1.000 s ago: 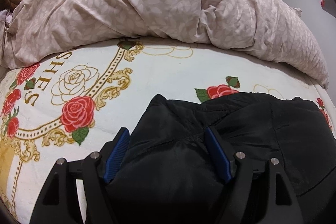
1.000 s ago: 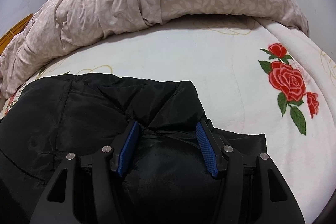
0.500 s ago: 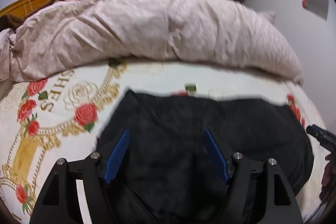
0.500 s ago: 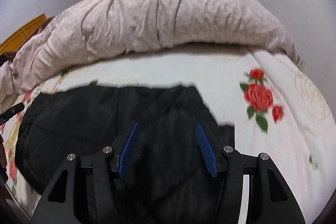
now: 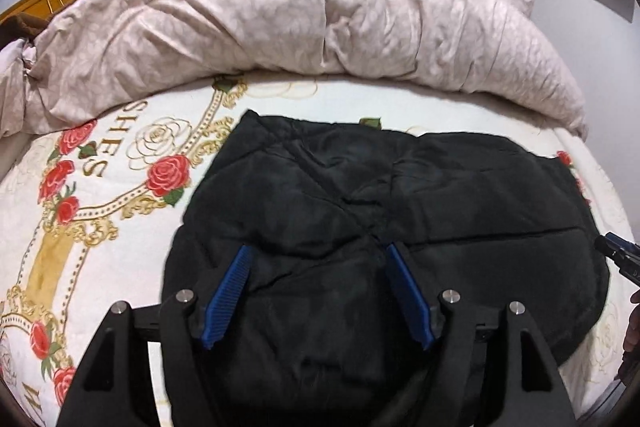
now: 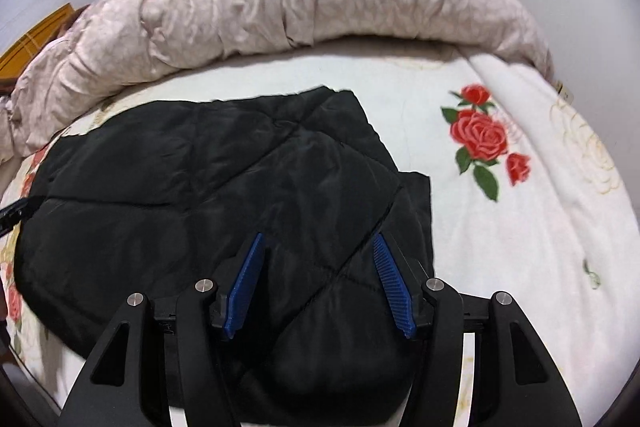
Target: Fold large clothes
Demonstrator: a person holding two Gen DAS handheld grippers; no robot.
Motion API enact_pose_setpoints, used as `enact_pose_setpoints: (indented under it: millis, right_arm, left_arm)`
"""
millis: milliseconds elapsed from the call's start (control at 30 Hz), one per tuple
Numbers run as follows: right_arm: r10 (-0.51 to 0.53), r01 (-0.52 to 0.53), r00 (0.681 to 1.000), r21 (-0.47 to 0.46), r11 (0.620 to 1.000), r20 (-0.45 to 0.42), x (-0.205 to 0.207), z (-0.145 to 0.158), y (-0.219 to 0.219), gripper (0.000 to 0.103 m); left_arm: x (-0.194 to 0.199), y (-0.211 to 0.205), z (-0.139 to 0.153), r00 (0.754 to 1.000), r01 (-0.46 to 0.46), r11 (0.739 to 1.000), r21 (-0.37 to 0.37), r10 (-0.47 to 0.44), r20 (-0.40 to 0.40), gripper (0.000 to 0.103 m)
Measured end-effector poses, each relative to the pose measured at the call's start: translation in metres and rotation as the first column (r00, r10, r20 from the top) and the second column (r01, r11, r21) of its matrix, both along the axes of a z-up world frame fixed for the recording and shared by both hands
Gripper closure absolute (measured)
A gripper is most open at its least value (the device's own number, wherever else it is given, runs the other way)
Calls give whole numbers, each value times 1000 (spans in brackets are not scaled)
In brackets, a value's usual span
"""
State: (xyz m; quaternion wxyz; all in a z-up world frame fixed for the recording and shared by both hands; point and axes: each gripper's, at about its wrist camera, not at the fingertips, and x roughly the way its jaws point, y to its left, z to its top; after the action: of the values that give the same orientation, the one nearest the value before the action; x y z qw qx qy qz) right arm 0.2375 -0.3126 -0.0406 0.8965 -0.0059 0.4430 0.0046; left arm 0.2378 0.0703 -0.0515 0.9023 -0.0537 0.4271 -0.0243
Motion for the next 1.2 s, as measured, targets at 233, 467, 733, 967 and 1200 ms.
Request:
enact_pose_setpoints:
  millis: [233, 467, 733, 967, 1200]
  right_arm:
    - [11, -11, 997, 6, 1000, -70, -6, -27, 3, 46]
    - [20, -20, 998, 0, 1000, -68, 0, -32, 3, 46]
    - [15, -15, 997, 4, 1000, -72, -3, -25, 1, 46]
    - [-26, 26, 1000, 44, 999, -12, -16, -1, -19, 46]
    - [-95, 99, 994, 82, 992, -54, -10, -15, -46, 45]
  left_arm:
    - [-10, 16, -32, 996, -48, 999, 5, 48, -79, 30]
    - [-6, 12, -39, 996, -48, 999, 9, 49, -72, 30]
    - [-6, 13, -35, 996, -43, 999, 13, 44, -81, 30]
    - [-17, 35, -9, 996, -88, 996, 2, 88, -20, 31]
    - [-13, 79, -26, 981, -185, 983, 4, 185, -62, 31]
